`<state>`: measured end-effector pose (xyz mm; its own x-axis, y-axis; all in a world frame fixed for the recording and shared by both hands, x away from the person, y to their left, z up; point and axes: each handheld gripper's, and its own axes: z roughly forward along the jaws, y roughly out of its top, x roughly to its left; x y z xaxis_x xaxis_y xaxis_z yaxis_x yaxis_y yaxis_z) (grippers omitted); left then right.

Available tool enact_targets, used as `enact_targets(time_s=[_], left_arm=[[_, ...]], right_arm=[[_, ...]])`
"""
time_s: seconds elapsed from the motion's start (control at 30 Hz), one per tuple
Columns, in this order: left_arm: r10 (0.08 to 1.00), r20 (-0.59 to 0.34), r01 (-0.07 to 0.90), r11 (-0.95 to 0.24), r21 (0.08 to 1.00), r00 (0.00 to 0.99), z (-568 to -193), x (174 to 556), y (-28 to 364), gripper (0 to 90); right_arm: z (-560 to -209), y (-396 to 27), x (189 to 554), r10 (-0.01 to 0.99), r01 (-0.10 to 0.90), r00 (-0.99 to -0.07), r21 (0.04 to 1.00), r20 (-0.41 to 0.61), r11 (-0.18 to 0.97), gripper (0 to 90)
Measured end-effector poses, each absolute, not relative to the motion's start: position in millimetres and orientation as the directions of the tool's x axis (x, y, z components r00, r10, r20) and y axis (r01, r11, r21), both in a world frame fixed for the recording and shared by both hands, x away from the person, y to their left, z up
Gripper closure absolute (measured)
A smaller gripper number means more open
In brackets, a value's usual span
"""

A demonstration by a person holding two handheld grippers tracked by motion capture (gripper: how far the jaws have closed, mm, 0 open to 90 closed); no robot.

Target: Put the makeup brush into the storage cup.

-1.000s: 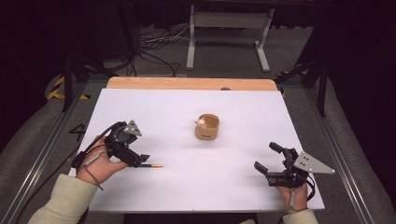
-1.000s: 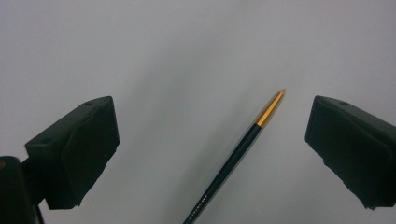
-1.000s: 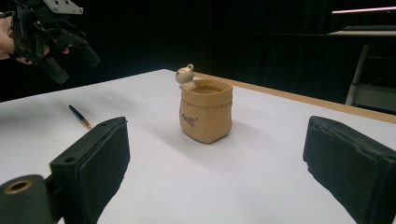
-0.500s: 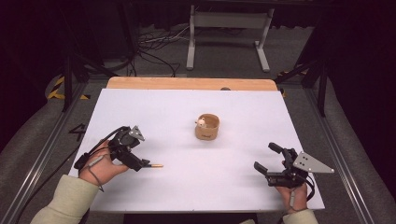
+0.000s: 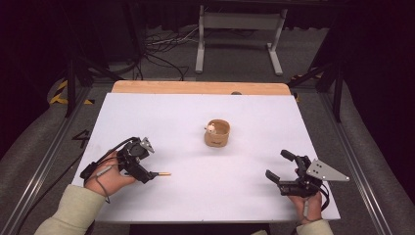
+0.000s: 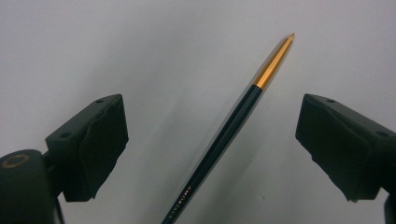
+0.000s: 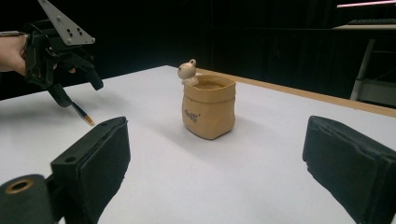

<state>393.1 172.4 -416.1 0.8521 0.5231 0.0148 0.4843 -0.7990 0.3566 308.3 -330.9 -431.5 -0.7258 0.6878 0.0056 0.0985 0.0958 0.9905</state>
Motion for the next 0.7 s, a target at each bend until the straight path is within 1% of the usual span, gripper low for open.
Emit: enact_targets(time_s=[0.37,0.5,0.7], left_arm=[[0.507,0.011,0.479,-0.82,0.314,0.862,-421.9,392.6,168.1,12.2],[0.503,0.006,0.479,-0.825,0.301,0.864,-423.9,392.4,167.3,16.0],[0.5,0.009,0.478,-0.832,0.281,0.866,-426.3,391.8,166.9,19.1]], right_arm=[[-431.7,-327.5,308.4,0.673,0.095,-0.739,0.988,-0.009,0.118,7.6],[-431.8,-326.8,308.5,0.671,0.096,-0.741,0.988,-0.013,0.124,7.6],[-431.5,-327.7,308.2,0.671,0.099,-0.741,0.987,-0.012,0.127,11.6]])
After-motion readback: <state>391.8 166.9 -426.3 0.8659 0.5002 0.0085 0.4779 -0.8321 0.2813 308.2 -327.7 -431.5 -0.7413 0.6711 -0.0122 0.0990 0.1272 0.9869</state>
